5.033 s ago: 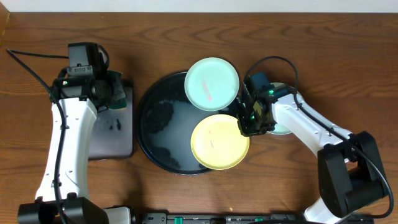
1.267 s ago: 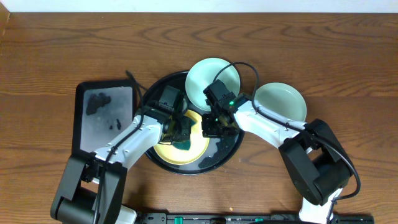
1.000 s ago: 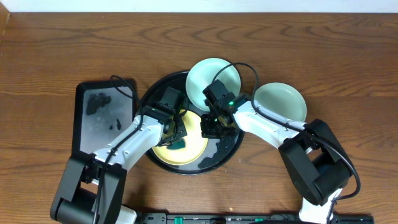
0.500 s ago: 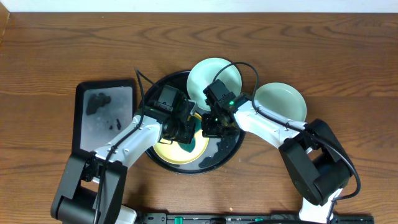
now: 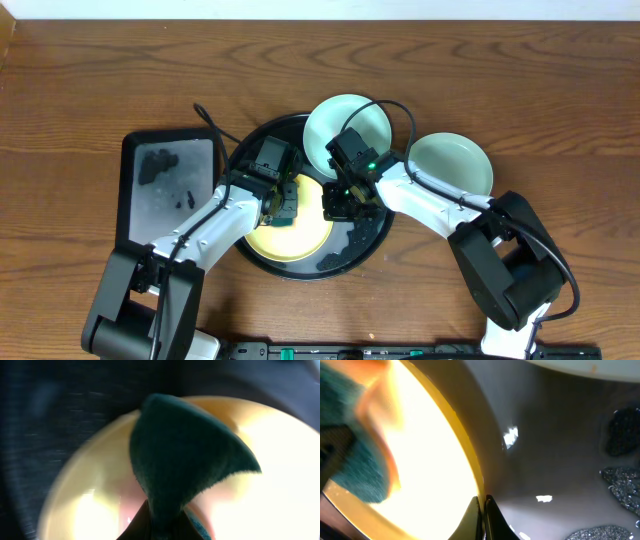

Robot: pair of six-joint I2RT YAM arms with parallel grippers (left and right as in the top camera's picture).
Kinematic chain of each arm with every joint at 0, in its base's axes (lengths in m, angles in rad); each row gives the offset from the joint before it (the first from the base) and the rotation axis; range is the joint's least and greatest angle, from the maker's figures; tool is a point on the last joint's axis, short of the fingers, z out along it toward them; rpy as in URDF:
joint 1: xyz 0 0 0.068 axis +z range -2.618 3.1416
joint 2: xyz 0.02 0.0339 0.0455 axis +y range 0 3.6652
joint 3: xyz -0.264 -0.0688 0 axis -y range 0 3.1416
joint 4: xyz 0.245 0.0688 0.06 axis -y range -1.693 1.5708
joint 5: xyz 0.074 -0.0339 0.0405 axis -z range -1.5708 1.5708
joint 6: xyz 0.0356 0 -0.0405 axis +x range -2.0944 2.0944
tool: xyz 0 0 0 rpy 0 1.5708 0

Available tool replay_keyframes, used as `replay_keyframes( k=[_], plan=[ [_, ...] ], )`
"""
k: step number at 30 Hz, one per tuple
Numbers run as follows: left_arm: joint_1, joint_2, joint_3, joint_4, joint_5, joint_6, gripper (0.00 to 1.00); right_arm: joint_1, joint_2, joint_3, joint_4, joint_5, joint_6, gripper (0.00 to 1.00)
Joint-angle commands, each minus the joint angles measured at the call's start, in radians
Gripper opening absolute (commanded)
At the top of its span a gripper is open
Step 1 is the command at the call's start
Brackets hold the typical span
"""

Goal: Clean dirty plates on tray and stack at the side
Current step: 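Scrub the yellow plate with the sponge in the left gripper, then lift the yellow plate with the right gripper and carry it right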

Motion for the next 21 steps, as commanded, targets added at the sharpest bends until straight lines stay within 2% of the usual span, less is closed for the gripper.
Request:
replay_keyframes(
  k=[1,6,11,21],
  plan=[
    [0.015,0.014,0.001,-0.023,-0.303,-0.067,0.08,-0.012,0.012,0.012,-0.01,0.02,0.01,0.01],
    [0.015,0.014,0.051,-0.095,-0.376,-0.066,0.07,-0.014,0.011,0.012,-0.013,0.017,0.009,0.01],
    [0.015,0.012,0.116,-0.165,-0.379,-0.066,0.07,-0.014,0.011,0.012,-0.012,0.017,0.01,0.01],
    [0.048,-0.038,0.311,-0.369,-0.2,-0.066,0.08,-0.014,0.01,0.021,-0.013,0.002,-0.021,0.01]
  ],
)
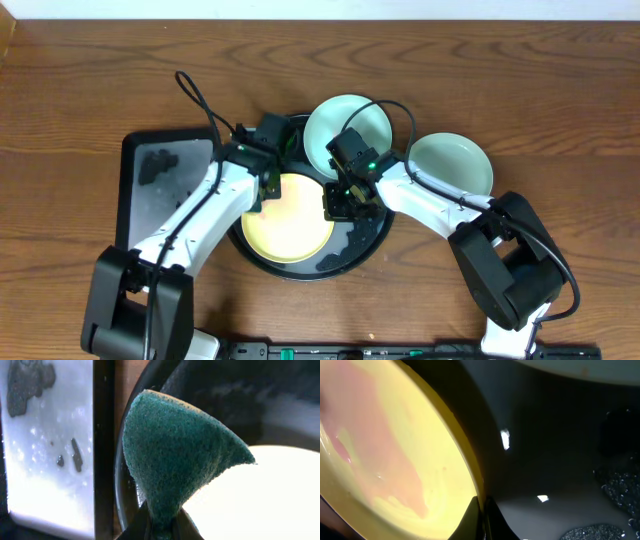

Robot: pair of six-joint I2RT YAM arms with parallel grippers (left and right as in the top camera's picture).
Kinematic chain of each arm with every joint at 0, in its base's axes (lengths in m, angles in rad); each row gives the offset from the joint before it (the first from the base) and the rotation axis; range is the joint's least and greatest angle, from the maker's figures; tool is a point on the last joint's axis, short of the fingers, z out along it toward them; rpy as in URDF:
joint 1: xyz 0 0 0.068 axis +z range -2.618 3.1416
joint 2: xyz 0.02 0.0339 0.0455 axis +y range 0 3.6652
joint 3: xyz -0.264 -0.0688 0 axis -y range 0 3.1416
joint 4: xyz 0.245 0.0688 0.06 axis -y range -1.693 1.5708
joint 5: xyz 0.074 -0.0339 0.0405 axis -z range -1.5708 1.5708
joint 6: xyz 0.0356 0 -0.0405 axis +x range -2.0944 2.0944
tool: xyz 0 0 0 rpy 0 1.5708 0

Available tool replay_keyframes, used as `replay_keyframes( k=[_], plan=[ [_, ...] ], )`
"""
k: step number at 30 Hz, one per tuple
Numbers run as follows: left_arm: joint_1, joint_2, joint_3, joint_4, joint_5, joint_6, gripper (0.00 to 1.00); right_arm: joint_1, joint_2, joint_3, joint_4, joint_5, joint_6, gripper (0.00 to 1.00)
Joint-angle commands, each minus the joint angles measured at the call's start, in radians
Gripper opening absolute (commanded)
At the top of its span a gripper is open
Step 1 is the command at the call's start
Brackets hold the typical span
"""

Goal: Clean dirty plates on tray and stack at the side
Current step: 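Lift the yellow plate with the right gripper and carry it right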

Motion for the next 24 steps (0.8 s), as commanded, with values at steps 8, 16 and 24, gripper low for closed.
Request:
replay_keyframes(
  k=[8,16,24],
  plan=[
    [0.114,-0.048,0.071,-0.027,0.171,-0.009,0.08,0.019,-0.11,0.059,-0.07,0.182,-0.145,0.01],
    [0.126,-0.048,0.071,-0.023,0.171,-0.009,0.07,0.137,-0.308,0.059,-0.159,0.634,-0.171,0.01],
    [0.126,-0.048,0.071,-0.016,0.171,-0.009,0.07,0.265,-0.431,0.059,-0.212,1.072,-0.179,0.01]
  ],
)
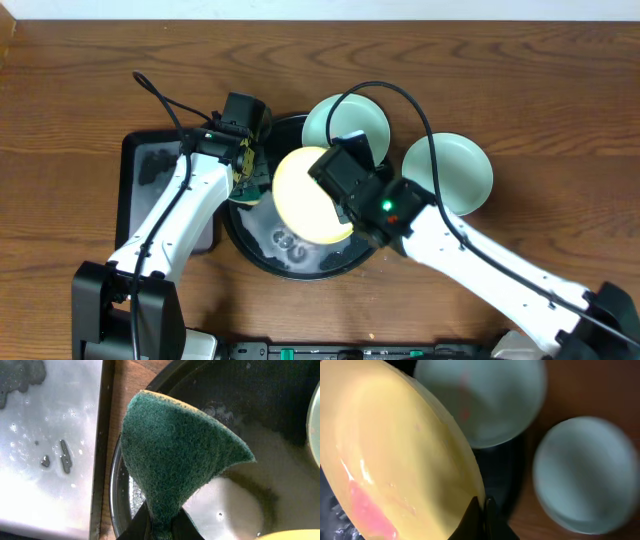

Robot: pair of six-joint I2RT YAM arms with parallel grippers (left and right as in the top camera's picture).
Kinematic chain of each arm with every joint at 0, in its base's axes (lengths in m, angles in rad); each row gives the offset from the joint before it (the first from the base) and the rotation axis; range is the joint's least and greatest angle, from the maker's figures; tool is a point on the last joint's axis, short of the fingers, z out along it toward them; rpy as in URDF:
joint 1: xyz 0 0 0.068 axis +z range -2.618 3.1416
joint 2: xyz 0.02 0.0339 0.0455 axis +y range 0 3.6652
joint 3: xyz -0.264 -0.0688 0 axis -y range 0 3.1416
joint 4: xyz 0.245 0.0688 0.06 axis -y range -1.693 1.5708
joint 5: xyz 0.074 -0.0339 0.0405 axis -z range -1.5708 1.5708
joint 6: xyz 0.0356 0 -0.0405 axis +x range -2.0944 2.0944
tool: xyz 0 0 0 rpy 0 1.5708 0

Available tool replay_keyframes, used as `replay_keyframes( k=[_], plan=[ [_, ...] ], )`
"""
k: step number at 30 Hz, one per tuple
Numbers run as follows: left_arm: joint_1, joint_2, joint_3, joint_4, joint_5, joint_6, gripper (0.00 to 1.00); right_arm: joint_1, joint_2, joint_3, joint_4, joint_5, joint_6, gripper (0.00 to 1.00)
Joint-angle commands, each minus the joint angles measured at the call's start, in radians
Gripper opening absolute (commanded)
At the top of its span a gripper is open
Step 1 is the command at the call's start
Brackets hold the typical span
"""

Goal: Clean dirty plates on tray and stack at the side
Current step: 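Lift the yellow plate with the right gripper and carry it right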

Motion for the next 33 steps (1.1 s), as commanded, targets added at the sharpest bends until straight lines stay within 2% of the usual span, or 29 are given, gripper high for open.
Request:
replay_keyframes(
  k=[1,12,24,33],
  plan=[
    [0.005,-0.013,0.019,0.001,-0.002,-0.009,0.07,0.055,-0.046,0.023,-0.01,0.326,-0.014,0.01],
    [0.005,-0.013,0.019,0.001,-0.002,-0.009,0.07,0.165,-0.096,0.023,-0.012,0.708,-0.077,0.01],
    [0.005,-0.013,0.019,0.001,-0.002,-0.009,0.07,0.287,-0.097,0.023,-0.011,1.081,-0.084,0.01],
    [0.005,-0.013,0.019,0.001,-0.002,-0.009,0.07,0.317,-0.097,0.023,-0.011,1.143,-0.084,0.01]
  ],
)
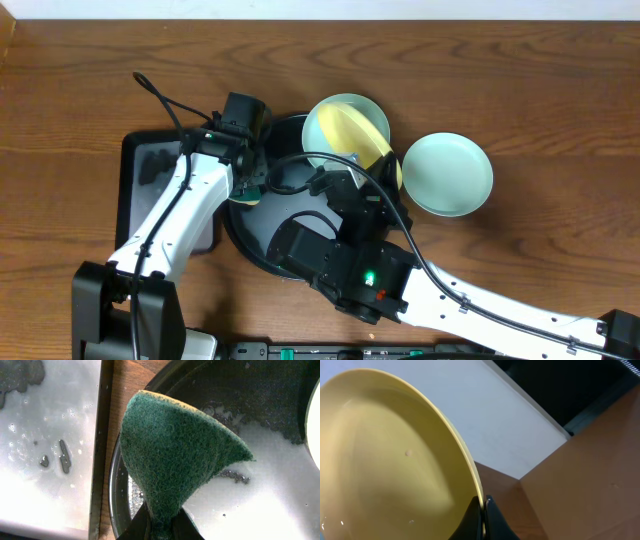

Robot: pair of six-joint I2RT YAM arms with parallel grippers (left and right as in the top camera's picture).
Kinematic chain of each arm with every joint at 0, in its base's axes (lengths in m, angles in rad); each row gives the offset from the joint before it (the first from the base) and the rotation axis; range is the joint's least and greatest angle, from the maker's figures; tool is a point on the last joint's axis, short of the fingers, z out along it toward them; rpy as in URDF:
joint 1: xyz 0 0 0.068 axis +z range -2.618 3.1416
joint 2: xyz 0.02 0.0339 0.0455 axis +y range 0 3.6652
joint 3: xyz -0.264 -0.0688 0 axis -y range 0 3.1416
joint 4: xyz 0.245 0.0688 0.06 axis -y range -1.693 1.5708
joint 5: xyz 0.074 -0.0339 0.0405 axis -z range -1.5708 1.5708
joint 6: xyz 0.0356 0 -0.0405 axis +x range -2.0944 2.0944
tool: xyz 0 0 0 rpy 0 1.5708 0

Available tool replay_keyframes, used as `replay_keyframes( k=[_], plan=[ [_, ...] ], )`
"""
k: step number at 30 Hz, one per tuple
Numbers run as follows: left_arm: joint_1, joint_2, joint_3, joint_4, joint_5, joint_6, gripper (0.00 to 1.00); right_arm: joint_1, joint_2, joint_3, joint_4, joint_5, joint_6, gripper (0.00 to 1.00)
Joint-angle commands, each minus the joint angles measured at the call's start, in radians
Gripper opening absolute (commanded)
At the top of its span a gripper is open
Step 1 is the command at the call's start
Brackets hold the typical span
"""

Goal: Clean dirty plates on tray and stack at the side
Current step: 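Lift the yellow plate with the right gripper and carry it right, then lower the yellow plate onto the pale green plate and release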

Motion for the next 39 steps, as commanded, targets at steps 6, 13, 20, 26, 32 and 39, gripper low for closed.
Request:
replay_keyframes(
  k=[6,13,20,26,32,39],
  plan=[
    [0.005,-0.013,0.019,0.001,-0.005,-0.009,0.07,-0.005,-0.021,0.022,-0.002,-0.023,0.0,0.01],
    [0.005,-0.013,0.019,0.0,-0.005,-0.009,0.07,-0.156,-0.021,0.003,-0.058,-0.464,0.092,0.01],
    [0.005,-0.013,0.019,0.001,-0.005,-0.01,0.07,-0.422,-0.021,-0.001,-0.06,-0.973,0.116,0.01],
    [0.005,-0.013,0.019,0.005,-0.005,-0.01,0.07,-0.677,-0.021,-0.001,-0.018,-1.379,0.002,0.01],
    [0.005,-0.013,0.019,0.006,-0.005,-0.01,0.07,-0.948,-0.019,-0.001,-0.029,-1.536,-0.001,0.01],
    [0.005,-0.013,0.019,0.009,-0.005,-0.01,0.07,-1.18,0.016,-0.002,-0.051,-1.522,0.003,0.01]
  ],
)
